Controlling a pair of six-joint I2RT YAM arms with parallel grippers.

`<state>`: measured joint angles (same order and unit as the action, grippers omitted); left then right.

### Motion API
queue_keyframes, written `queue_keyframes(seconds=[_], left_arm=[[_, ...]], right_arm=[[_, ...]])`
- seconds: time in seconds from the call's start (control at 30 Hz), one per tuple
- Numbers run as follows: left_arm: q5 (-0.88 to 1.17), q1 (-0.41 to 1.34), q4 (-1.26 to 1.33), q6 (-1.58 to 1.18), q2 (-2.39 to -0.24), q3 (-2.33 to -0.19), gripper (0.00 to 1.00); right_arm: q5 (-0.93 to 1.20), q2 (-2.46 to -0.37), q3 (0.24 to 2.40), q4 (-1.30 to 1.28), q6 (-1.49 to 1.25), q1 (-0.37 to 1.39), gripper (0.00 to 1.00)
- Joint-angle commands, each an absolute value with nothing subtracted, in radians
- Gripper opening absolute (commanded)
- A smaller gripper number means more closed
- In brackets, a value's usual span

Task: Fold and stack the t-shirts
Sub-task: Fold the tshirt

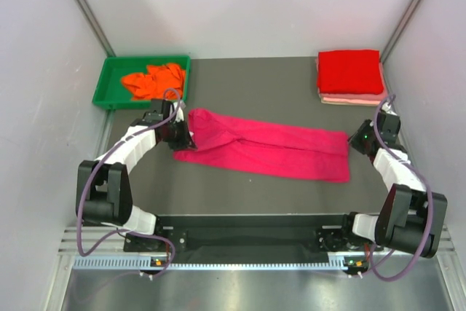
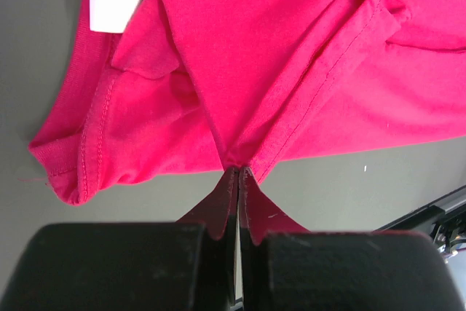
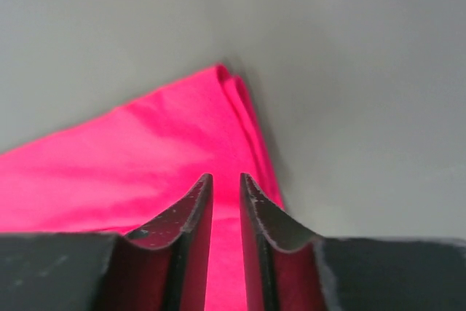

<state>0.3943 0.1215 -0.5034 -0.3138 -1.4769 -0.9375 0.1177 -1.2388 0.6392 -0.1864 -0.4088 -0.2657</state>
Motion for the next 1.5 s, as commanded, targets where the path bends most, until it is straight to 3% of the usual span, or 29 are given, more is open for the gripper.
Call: queue_keyframes(seconds=[0.0,0.17,0.37,0.47,0.63,0.7,1.03,1.2,1.47], left_arm=[[0.379,0.127,-0.541,-0.293,-1.465,-0.939,0.00],[0.351,0.133,-0.546,-0.295,-1.457,-0.917,0.00],[0.354,0.153,-0.552,-0.295,-1.470,-0.891,0.00],[0.377,0.163,-0.577,-0.293,-1.473,-0.896,0.08],[0.374,0.163,-0.626,-0.287,-1.463,-0.975,0.31],[0.348,0.163,-0.621,-0.304,-1.479,-1.024,0.34],[0.374,0.052,-0.451,-0.356,-1.685,-1.228,0.31],[0.448,-0.017,-0.391,-0.383,-1.796,-1.325,0.21],[0.475,-0.018,-0.310,-0.356,-1.963,-1.477,0.05]], right_arm=[[0.150,-1.248,0.673,-0.190,-0.454,-0.272,0.17],[0.160,-1.314,0.618,-0.124,-0.474,-0.272,0.12],[0.127,-1.445,0.624,-0.089,-0.454,-0.272,0.13],[0.126,-1.428,0.655,-0.120,-0.451,-0.270,0.17],[0.123,-1.313,0.702,-0.179,-0.468,-0.236,0.23],[0.129,-1.287,0.724,-0.187,-0.492,-0.184,0.24],[0.089,-1.425,0.853,-0.046,-0.736,0.346,0.33],[-0.026,-1.574,0.920,0.061,-0.993,0.608,0.39],[-0.129,-1.824,1.075,0.167,-1.247,0.834,0.41]])
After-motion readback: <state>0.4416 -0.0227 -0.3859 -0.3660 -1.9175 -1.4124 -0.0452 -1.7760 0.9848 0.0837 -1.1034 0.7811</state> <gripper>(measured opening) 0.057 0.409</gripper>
